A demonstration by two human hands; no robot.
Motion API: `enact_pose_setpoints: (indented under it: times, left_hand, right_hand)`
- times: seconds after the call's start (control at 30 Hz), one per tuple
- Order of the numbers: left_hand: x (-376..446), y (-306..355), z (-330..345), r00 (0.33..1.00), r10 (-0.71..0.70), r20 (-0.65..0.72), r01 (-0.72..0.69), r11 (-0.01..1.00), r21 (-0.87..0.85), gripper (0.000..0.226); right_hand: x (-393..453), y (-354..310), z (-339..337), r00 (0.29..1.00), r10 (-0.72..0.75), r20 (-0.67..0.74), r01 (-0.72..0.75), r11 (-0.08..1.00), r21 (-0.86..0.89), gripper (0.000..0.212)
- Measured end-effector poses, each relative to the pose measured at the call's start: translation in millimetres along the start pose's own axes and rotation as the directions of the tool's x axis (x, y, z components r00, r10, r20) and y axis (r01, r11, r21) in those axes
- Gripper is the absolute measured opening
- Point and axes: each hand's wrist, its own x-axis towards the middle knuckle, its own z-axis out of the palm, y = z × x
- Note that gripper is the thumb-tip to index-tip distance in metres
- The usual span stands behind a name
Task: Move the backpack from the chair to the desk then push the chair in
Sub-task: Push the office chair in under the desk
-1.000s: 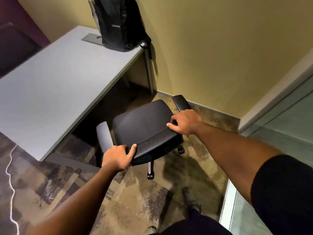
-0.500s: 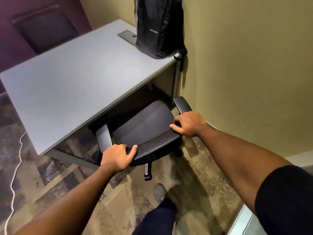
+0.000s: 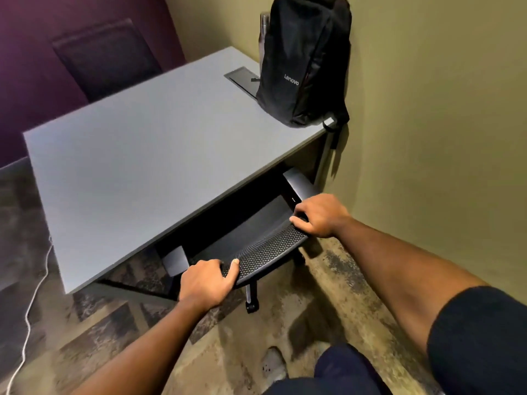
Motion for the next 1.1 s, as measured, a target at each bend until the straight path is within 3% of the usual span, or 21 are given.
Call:
enact_pose_setpoints:
  times: [0.33,0.6,0.8,1.1]
  left_hand:
    - [65,2,-10,0.986,-0.14,-0.096,0.134,0.989,-0.063,0.083]
    - [107,-7,-23,0.974,-0.172,-0.15,0.158,0.982,-0.1,0.086]
    - [130,-19,-26,0.961,-0.201,-0.192,0.183,0.977,-0.11,0.073]
    - [153,-56,-35,0.972,-0.166,-0.168,0.144,0.98,-0.137,0.073]
  right_hand:
    - [90,37,0,0.994,-0.104,-0.011,0.105,0.994,0.026,0.061]
    - [156,52,-1,0.969,-0.246,0.027,0.244,0.968,0.055,0.057]
    - [185,57,5,0.964,-0.266,0.027,0.265,0.963,0.039,0.056]
    - [206,39,9,0.968,-0.248,0.044,0.245,0.967,0.069,0.053]
